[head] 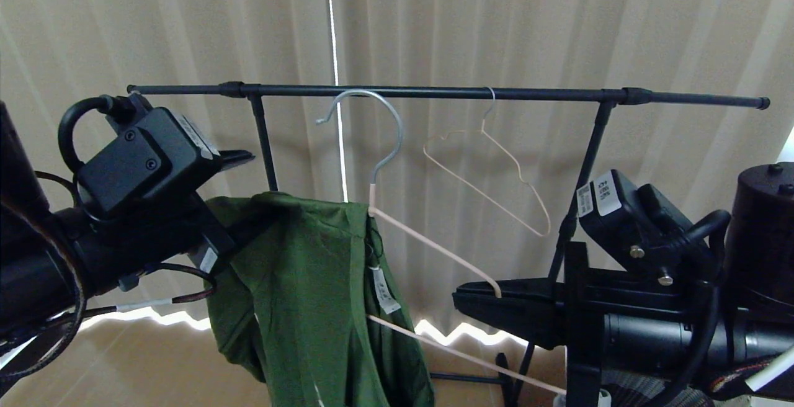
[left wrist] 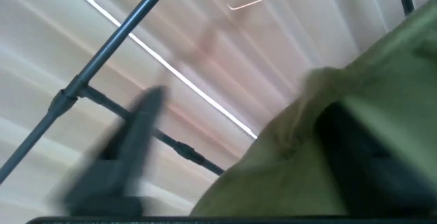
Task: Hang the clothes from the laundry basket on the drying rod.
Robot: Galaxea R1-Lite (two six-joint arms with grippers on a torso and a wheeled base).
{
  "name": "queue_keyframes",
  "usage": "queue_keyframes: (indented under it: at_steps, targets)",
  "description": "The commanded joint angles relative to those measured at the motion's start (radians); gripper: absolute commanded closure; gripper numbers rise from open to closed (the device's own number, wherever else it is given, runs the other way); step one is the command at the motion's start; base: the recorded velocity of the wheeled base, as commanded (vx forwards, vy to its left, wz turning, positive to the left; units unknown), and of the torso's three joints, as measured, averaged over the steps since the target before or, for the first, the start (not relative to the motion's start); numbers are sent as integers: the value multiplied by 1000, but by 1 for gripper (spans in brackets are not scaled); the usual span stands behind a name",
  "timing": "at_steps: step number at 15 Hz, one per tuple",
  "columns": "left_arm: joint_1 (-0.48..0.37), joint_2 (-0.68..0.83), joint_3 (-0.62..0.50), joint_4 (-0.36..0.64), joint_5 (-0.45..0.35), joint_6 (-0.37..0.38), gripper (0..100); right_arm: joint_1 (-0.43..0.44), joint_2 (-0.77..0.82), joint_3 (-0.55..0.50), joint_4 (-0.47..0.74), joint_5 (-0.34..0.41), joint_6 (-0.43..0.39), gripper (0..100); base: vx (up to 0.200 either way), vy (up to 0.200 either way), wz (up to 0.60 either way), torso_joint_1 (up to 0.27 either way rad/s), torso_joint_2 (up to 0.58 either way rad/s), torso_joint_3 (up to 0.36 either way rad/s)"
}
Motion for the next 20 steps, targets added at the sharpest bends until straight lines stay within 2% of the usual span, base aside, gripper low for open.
queue_keyframes:
  at_steps: [1,11,12,13,14,15,16,18,19,20]
  targets:
    - [1,6,0,-1,-3,2,100,9,-2,0,1,0,0,100,0,0,0,0,0,0]
    - [5,-7,17,-4,0,-26,100,12,1,2,2,-8,-3,100,0,0,0,0,0,0]
    - [7,-7,17,-3,6,-27,100,12,1,3,-2,-12,-5,0,0,0,0,0,0,0]
    - [8,-5,17,-3,8,-27,100,11,1,6,-2,-17,-6,0,0,0,0,0,0,0]
    - [36,-5,19,-3,49,-27,100,-3,4,6,-7,-66,-68,0,0,0,0,0,0,0]
    - [63,-3,29,-3,170,-26,100,-40,6,12,-27,-156,-169,0,0,0,0,0,0,0]
    - [65,-2,31,-3,207,-29,100,-46,3,16,-41,-172,-183,0,0,0,0,0,0,0]
    - [73,1,40,-1,348,-64,100,-66,1,51,-68,-198,-186,0,0,0,0,0,0,0]
    - [71,1,43,-3,388,-85,100,-66,4,69,-70,-201,-186,0,0,0,0,0,0,0]
    - [70,1,45,-3,390,-98,100,-66,7,78,-71,-201,-186,0,0,0,0,0,0,0]
